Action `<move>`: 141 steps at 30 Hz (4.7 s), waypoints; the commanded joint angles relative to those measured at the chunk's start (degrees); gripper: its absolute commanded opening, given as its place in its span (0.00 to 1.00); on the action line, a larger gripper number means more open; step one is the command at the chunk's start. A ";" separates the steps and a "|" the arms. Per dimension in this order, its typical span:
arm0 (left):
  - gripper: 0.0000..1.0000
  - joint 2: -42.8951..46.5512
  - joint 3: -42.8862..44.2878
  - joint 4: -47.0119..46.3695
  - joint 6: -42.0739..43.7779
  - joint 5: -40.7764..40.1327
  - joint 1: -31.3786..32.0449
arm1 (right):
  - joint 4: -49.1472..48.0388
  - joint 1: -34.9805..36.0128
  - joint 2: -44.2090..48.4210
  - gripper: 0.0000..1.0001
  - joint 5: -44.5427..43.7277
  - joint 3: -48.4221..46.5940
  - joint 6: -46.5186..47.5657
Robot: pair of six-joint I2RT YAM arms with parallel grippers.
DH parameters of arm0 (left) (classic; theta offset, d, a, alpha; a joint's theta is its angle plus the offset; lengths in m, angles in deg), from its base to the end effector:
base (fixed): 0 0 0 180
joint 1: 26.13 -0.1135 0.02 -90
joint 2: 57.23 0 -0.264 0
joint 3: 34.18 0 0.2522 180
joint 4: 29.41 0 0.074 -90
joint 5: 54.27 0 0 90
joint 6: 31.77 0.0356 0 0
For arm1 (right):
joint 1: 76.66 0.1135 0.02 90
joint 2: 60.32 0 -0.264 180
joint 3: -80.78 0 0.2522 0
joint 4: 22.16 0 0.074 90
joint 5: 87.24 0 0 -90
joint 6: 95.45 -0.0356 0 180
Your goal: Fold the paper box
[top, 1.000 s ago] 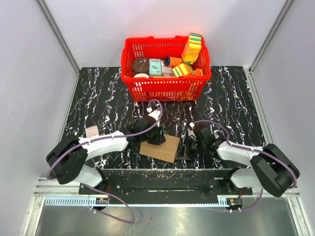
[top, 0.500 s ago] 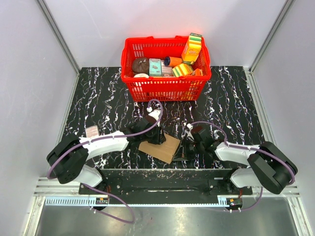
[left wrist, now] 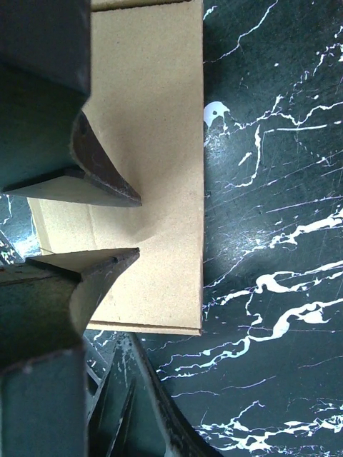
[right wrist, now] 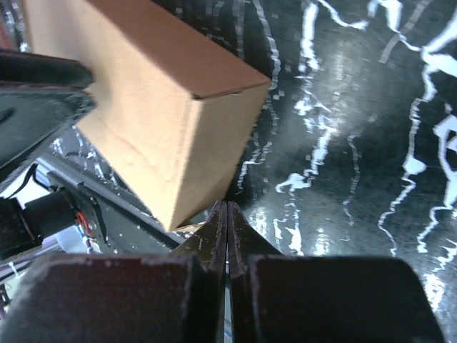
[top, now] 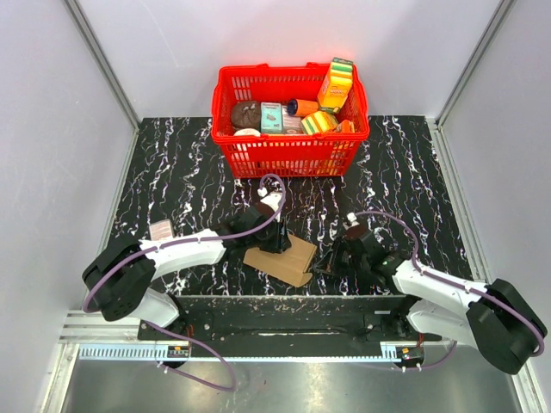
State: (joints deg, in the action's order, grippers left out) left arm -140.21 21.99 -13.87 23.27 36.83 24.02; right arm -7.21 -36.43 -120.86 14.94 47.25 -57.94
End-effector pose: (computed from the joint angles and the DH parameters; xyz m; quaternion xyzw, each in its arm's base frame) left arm 0.1877 -0.2260 0.1879 0.1247 0.9062 -0.2796 0.2916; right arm 0.1446 0.1322 0.1561 0.0540 0.9077 0.3598 0.2092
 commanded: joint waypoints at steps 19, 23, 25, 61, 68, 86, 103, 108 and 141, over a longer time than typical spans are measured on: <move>0.35 -1.40 1.00 2.61 0.07 1.88 0.83 | 0.23 0.29 11.75 0.34 -6.83 6.31 -3.84; 0.35 -1.31 0.83 2.61 0.07 1.97 0.83 | -4.53 0.38 13.16 0.31 -7.00 9.83 -8.58; 0.35 -1.39 0.92 2.61 0.07 2.06 0.91 | -4.09 0.38 12.90 0.29 -7.61 9.66 -8.95; 0.35 -2.89 0.91 1.21 -0.81 2.50 1.44 | -1.46 11.36 2.79 0.30 -20.98 2.54 -13.78; 0.35 -2.89 0.92 1.12 -0.90 2.50 1.62 | -3.12 12.50 -0.37 0.30 -19.92 2.10 -13.69; 0.34 -2.89 0.92 1.21 -1.07 2.32 1.97 | 5.19 14.70 0.85 0.31 -25.36 -0.26 -13.69; 0.34 -3.24 1.27 1.21 -0.81 2.32 1.97 | 11.56 15.40 3.41 0.16 -21.59 -2.82 -10.43; 0.34 -3.24 1.36 1.12 -0.90 2.24 1.97 | 16.02 16.46 5.16 0.15 -25.88 -3.08 -13.07; 0.34 -2.89 0.65 1.03 -1.16 2.50 2.06 | 3.21 17.25 -3.10 0.03 -16.23 -2.73 -13.60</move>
State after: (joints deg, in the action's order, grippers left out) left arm -141.81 22.76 -15.38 22.55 37.27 25.22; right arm 0.00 -19.75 -123.02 0.23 44.91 -70.27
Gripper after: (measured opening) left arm 0.347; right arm 0.032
